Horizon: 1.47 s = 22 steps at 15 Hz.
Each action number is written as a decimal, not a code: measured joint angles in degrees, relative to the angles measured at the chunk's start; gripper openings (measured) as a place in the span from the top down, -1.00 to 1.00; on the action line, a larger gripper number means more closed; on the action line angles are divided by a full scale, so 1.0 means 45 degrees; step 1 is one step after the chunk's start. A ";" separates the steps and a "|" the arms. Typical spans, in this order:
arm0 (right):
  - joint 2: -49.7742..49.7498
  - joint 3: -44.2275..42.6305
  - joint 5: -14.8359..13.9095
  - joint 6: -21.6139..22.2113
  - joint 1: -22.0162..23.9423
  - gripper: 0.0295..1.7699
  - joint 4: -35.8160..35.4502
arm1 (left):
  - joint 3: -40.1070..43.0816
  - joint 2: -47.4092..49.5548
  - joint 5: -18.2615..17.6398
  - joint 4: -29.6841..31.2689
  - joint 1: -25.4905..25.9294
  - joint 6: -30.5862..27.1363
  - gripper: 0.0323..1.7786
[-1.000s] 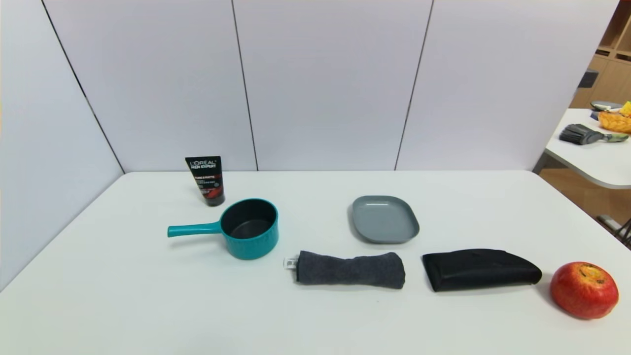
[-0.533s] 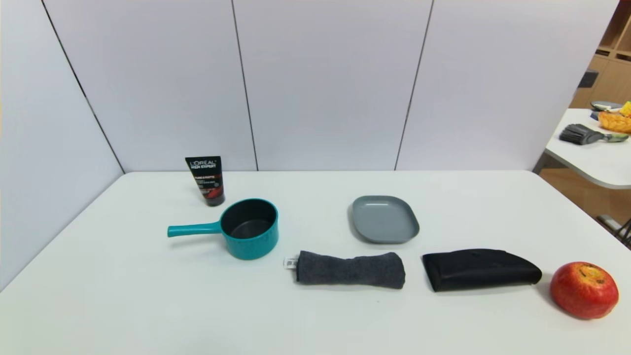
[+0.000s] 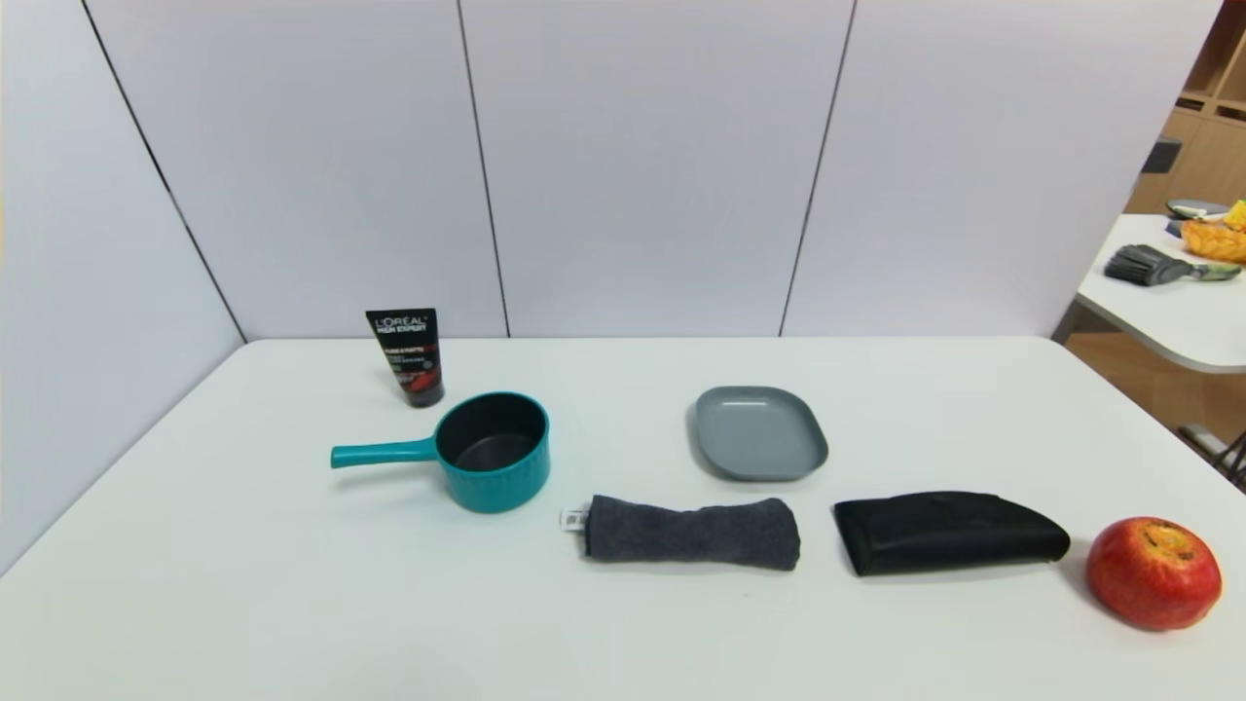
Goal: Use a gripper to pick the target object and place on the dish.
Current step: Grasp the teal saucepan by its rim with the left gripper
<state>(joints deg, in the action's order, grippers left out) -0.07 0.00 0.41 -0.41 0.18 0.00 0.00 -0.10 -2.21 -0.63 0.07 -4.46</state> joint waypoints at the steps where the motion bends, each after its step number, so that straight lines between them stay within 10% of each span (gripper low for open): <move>1: 0.0000 0.0000 0.0000 0.0000 0.0000 -0.93 0.0000 | 0.0000 -0.0081 0.0000 -0.0024 0.0000 -0.0019 -0.90; 13: 0.0000 0.0000 0.0000 0.0003 0.0000 -0.93 0.0000 | -0.8842 -0.7886 -0.0049 -0.6098 -0.0461 -0.3346 -0.90; 22: 0.0000 0.0000 0.0000 0.0000 0.0000 -0.93 0.0000 | -1.5577 -1.6227 -0.0366 -0.8176 -0.3321 -0.6068 -0.90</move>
<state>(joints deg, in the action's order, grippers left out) -0.07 0.00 0.41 -0.41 0.18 0.00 -70.10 -73.12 -3.85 -37.43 -14.87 -31.77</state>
